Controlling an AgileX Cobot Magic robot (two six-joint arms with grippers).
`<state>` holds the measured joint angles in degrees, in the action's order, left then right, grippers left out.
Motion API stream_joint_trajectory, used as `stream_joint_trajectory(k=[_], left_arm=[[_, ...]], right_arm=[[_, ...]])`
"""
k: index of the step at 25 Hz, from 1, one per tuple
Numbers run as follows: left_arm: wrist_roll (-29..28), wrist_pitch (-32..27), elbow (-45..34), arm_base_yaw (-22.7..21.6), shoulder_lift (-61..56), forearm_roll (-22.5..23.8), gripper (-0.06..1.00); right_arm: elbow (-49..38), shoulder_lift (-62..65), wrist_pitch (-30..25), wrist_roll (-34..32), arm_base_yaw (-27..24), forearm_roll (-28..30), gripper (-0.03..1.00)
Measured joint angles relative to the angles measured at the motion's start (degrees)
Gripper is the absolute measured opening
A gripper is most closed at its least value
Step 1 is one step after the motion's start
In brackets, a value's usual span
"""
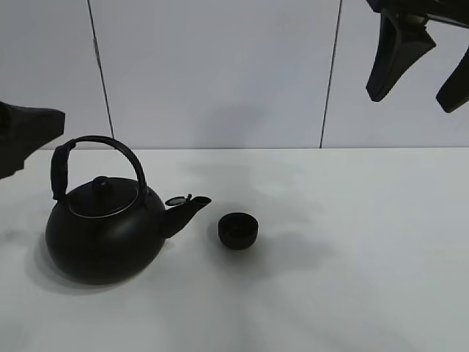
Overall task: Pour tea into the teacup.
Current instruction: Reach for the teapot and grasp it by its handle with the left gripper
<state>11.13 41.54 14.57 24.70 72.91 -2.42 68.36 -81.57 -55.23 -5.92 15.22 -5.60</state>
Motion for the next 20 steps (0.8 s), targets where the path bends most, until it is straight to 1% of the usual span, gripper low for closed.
stream_joint_trajectory(k=[9,14,16,20], left_arm=[[-0.1,13.1,0.0,0.0,14.5,-0.1,0.56],[-0.1,21.5,0.1,0.0,22.0,-2.2,0.56],[-0.1,23.3,0.3,0.0,24.5,-2.8,0.56],[-1.0,23.4,0.4,0.0,28.8,-3.5,0.56]], right_arm=[[0.0,0.0,0.7,0.0,0.0,0.0,0.52],[0.0,0.0,0.7,0.0,0.0,0.0,0.52],[0.0,0.0,0.8,0.0,0.0,0.0,0.52],[0.0,0.0,0.8,0.0,0.0,0.0,0.52]])
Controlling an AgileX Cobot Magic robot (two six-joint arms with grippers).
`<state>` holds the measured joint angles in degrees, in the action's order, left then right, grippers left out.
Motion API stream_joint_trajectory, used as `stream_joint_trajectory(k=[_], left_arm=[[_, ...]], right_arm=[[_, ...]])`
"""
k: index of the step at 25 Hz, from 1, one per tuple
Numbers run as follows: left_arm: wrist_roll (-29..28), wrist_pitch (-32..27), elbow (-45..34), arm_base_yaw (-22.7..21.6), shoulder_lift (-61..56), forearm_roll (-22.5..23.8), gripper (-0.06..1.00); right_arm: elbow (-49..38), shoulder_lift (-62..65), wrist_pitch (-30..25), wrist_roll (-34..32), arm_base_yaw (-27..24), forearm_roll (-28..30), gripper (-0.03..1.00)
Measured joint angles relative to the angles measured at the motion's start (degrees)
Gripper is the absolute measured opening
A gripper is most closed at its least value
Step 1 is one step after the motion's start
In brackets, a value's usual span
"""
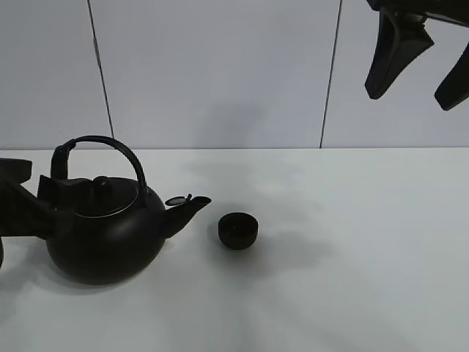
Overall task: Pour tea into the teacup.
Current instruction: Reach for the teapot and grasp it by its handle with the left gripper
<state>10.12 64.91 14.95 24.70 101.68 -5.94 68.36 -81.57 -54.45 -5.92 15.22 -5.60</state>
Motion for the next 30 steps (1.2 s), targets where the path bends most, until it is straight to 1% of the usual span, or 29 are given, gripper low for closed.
stream_joint_trajectory(k=[3,5,14,17,20,24,25,30], left_arm=[[-1.0,0.1,0.7,0.0,0.9,-2.4,0.53],[-1.3,0.1,1.2,0.0,0.9,-3.1,0.52],[-1.6,0.6,4.3,0.0,2.9,-3.4,0.50],[-1.7,0.6,4.5,0.0,4.4,-3.4,0.48],[-1.9,0.6,4.5,0.0,4.8,-3.4,0.39],[-1.9,0.6,4.5,0.0,4.8,-2.9,0.15],[-1.5,0.7,4.5,0.0,4.8,-2.8,0.12],[-1.3,0.7,4.5,0.0,4.8,-2.5,0.12]], right_arm=[[0.0,0.0,0.1,0.0,0.0,0.0,0.52],[0.0,0.0,0.1,0.0,0.0,0.0,0.52],[0.0,0.0,0.9,0.0,0.0,0.0,0.52],[0.0,0.0,1.1,0.0,0.0,0.0,0.52],[0.0,0.0,1.1,0.0,0.0,0.0,0.52],[0.0,0.0,1.6,0.0,0.0,0.0,0.52],[0.0,0.0,1.8,0.0,0.0,0.0,0.52],[0.0,0.0,1.8,0.0,0.0,0.0,0.52]])
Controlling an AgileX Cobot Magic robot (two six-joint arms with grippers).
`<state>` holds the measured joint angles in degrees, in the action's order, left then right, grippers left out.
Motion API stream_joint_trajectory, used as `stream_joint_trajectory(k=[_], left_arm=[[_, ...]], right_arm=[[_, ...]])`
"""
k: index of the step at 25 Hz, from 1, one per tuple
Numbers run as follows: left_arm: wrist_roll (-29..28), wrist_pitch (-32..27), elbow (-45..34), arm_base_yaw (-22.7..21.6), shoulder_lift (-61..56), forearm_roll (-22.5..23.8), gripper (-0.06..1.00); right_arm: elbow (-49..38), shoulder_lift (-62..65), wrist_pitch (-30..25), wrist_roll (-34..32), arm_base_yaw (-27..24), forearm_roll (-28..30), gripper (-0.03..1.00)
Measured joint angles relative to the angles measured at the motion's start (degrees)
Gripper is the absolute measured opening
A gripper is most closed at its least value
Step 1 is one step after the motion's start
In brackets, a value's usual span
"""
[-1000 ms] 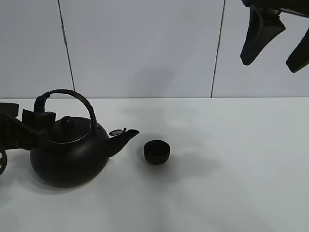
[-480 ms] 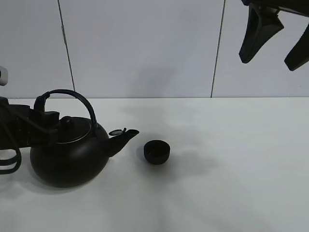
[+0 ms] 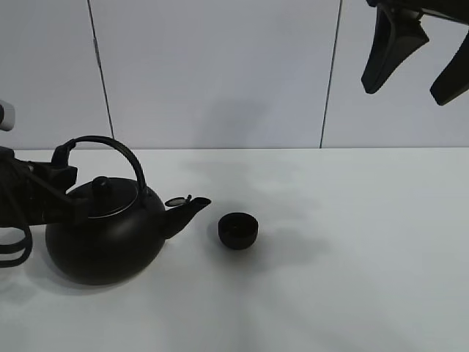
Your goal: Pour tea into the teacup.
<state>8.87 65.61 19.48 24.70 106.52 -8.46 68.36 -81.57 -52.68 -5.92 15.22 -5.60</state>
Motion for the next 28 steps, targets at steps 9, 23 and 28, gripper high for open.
stream_joint_trajectory(k=[9,23,28], left_arm=[[0.7,-6.3,0.5,0.0,-5.8,2.1,0.12],[0.7,-7.5,3.9,1.0,-10.0,2.6,0.12],[3.5,-12.6,6.7,4.8,-10.0,0.5,0.12]], right_arm=[[0.0,0.0,0.1,0.0,0.0,0.0,0.52],[0.0,0.0,0.1,0.0,0.0,0.0,0.52],[0.0,0.0,0.1,0.0,0.0,0.0,0.52]])
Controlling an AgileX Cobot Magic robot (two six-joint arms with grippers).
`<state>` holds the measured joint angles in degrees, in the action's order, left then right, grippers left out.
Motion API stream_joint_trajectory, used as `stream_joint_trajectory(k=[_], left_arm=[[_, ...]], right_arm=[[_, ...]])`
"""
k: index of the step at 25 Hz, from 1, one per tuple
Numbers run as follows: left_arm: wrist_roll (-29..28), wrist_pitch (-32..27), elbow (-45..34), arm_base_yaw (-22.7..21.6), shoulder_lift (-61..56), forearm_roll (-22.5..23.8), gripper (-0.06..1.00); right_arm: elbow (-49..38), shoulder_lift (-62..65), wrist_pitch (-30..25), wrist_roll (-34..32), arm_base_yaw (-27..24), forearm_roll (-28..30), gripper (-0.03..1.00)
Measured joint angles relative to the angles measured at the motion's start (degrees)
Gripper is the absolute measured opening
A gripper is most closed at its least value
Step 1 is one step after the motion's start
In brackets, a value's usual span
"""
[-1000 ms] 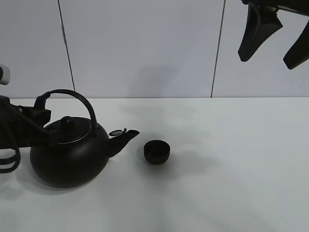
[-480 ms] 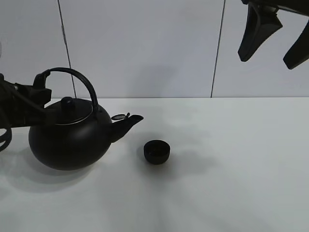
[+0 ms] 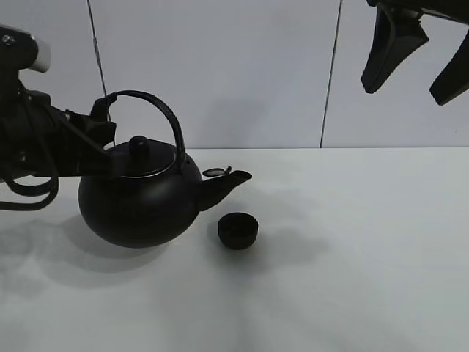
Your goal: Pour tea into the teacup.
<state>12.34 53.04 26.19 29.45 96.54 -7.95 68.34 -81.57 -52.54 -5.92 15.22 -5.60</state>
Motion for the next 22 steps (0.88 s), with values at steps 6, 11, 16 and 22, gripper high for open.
stream_joint_trajectory(k=[6,11,16,22], left_arm=[[5.2,-2.5,1.8,2.8,0.0,-4.3,0.12],[5.8,-4.2,3.6,2.8,0.0,-6.4,0.12],[8.3,-6.2,5.5,2.8,0.0,-10.2,0.12],[12.6,-7.0,5.9,2.8,0.0,-13.0,0.12]], right_arm=[[0.0,0.0,0.0,0.0,0.0,0.0,0.52],[0.0,0.0,0.1,0.0,0.0,0.0,0.52],[0.0,0.0,1.2,0.0,0.0,0.0,0.52],[0.0,0.0,1.3,0.0,0.0,0.0,0.52]])
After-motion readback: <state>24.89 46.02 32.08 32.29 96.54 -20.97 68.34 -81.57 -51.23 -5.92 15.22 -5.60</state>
